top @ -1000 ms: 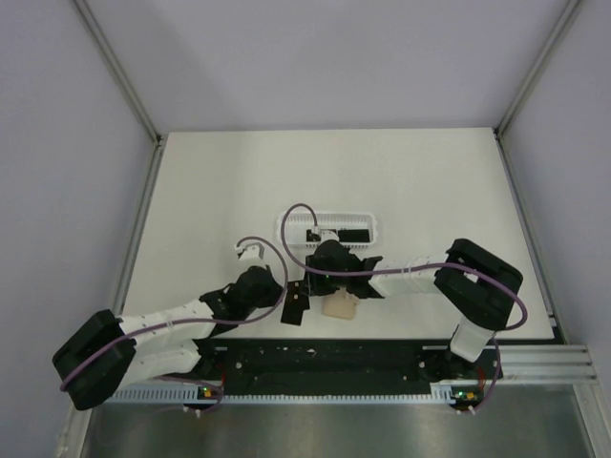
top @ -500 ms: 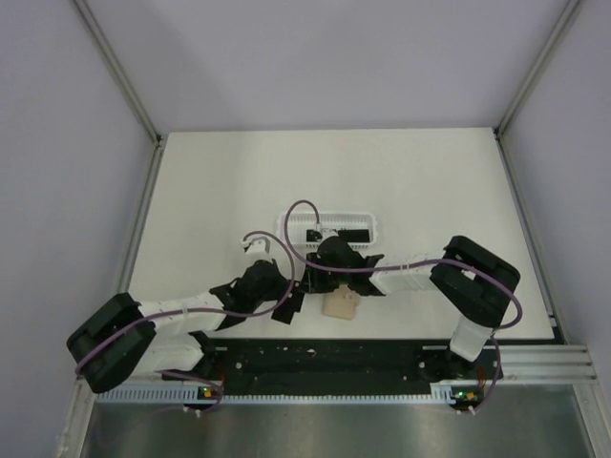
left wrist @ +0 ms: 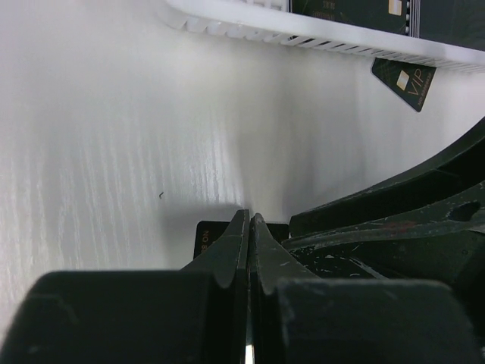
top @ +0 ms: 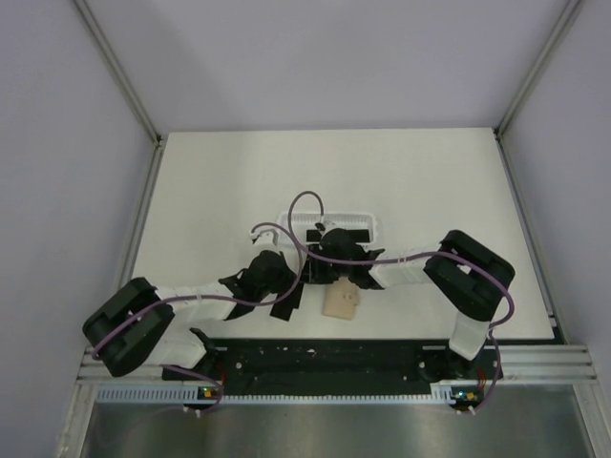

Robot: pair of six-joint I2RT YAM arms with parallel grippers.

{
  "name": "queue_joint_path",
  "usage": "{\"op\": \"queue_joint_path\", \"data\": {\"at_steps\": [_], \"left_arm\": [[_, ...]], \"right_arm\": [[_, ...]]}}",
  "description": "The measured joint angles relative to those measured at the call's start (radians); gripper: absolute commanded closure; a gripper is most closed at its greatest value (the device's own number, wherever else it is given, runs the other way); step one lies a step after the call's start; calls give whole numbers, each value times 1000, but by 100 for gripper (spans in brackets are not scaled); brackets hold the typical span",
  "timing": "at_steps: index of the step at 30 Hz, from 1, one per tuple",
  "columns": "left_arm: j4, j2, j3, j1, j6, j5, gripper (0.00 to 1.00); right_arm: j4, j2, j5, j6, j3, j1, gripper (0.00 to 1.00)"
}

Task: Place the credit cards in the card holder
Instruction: Move the credit card to the corner of the board.

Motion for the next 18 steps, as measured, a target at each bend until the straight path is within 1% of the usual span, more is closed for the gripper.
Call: {"op": "queue_joint_path", "data": {"at_steps": [3, 6, 13, 18], "left_arm": [[9, 24, 17, 12, 7, 13, 100], [-8, 15, 18, 24, 17, 16, 100], [-106, -154, 14, 32, 35, -36, 100], [-173, -228, -19, 34, 30, -67, 100]], "right_arm": [[0, 6, 1, -2, 8, -11, 70], [-1, 5, 16, -11, 9, -21, 70], [-47, -41, 62, -45, -17, -26, 70], [-82, -92, 80, -53, -55, -26, 70]]}}
